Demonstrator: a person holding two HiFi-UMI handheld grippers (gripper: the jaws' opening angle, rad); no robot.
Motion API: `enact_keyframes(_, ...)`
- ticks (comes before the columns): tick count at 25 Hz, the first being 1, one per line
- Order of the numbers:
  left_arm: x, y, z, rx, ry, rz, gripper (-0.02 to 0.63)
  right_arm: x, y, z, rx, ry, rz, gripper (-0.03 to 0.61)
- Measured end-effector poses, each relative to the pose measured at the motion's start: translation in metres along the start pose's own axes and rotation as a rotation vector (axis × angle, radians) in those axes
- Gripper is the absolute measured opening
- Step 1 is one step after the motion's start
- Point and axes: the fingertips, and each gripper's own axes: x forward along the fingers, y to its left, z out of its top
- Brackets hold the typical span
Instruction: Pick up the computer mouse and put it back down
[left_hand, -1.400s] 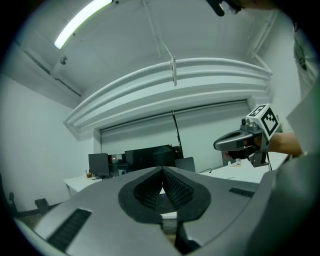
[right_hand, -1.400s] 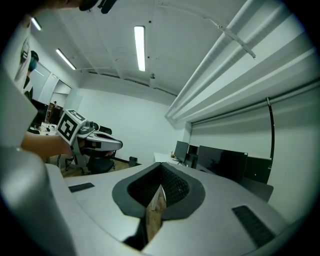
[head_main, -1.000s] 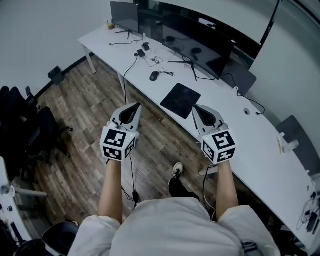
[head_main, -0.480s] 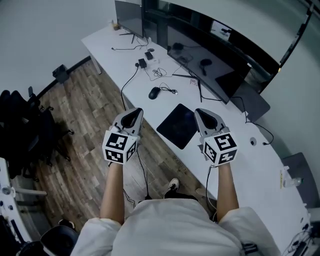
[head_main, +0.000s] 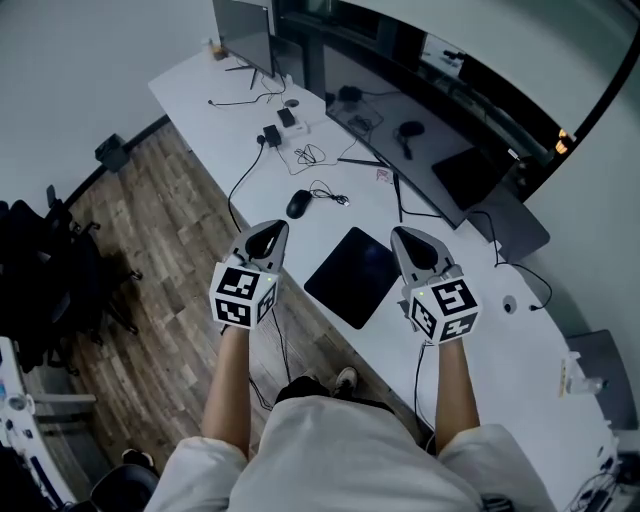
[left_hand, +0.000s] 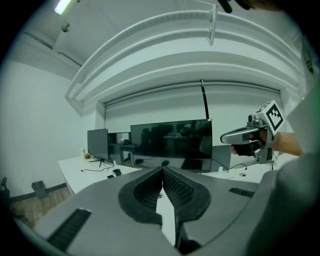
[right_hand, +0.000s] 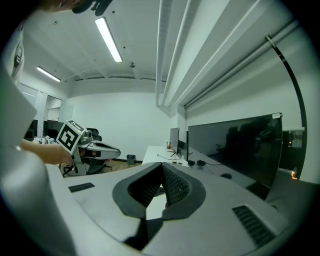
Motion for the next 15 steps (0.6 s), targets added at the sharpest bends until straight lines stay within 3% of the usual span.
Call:
enact_keyframes(5, 0.042, 0.038, -0.020, -0.001, 0.043, -0.037, 0.015, 0.040, -0.008, -0.009, 0.030, 0.023, -0.066, 0.011)
enact_keyframes(10, 0.101, 0.087, -0.049, -0.099, 0.070, -0.106, 0.017, 0.080, -0.017, -0.019, 0.051, 0.064, -0.190, 0.014)
enact_keyframes(15, 0.168, 0.121, -0.091, -0.152, 0.132, -0.180, 0.030, 0.111, -0.035, -0.049, 0.151, 0.101, -0.312, 0.014)
